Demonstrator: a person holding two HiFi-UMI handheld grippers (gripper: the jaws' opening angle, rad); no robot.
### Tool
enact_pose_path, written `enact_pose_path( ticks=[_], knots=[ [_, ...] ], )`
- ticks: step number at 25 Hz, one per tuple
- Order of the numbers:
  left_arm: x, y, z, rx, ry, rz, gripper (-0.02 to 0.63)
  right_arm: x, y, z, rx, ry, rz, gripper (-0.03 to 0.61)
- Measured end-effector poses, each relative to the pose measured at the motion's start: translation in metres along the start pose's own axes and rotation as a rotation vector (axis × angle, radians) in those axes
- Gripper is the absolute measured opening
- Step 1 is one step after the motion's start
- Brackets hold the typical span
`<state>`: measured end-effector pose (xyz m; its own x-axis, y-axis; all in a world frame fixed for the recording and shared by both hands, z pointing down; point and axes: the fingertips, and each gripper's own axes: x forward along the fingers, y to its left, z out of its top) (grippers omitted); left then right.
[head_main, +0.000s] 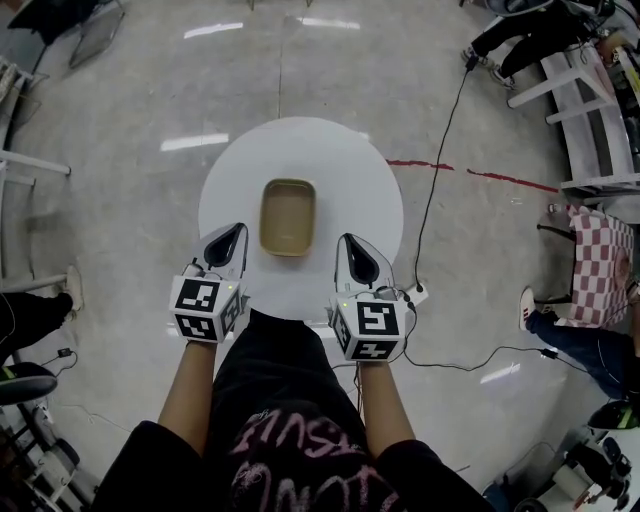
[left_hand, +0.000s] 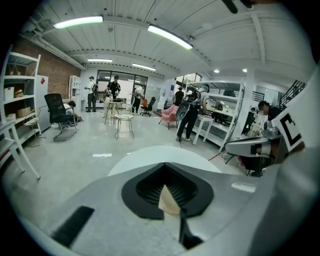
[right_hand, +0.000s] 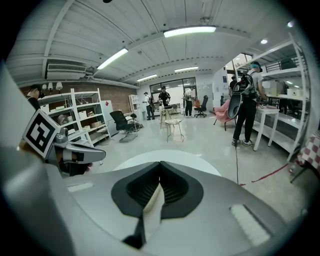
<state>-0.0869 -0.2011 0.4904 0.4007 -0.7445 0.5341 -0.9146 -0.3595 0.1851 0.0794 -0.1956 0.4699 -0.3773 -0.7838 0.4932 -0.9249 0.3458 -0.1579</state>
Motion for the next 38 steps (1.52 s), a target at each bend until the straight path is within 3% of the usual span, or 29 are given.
enact_pose_path(
  ticks=[12, 33, 38],
  knots=[
    [0.034, 0.014, -0.029, -0.020, 0.064, -0.020, -0.005, 0.026, -0.006, -0.041, 0.037, 0.086, -0.021, 0.003],
    [0.072, 0.027, -0.066, -0.055, 0.144, -0.047, -0.005, 0.066, -0.009, -0.076, 0.082, 0.157, -0.040, 0.015],
    [0.080, 0.026, -0.072, -0.077, 0.165, -0.062, 0.038, 0.068, -0.013, -0.083, 0.095, 0.168, -0.048, 0.015]
  ],
)
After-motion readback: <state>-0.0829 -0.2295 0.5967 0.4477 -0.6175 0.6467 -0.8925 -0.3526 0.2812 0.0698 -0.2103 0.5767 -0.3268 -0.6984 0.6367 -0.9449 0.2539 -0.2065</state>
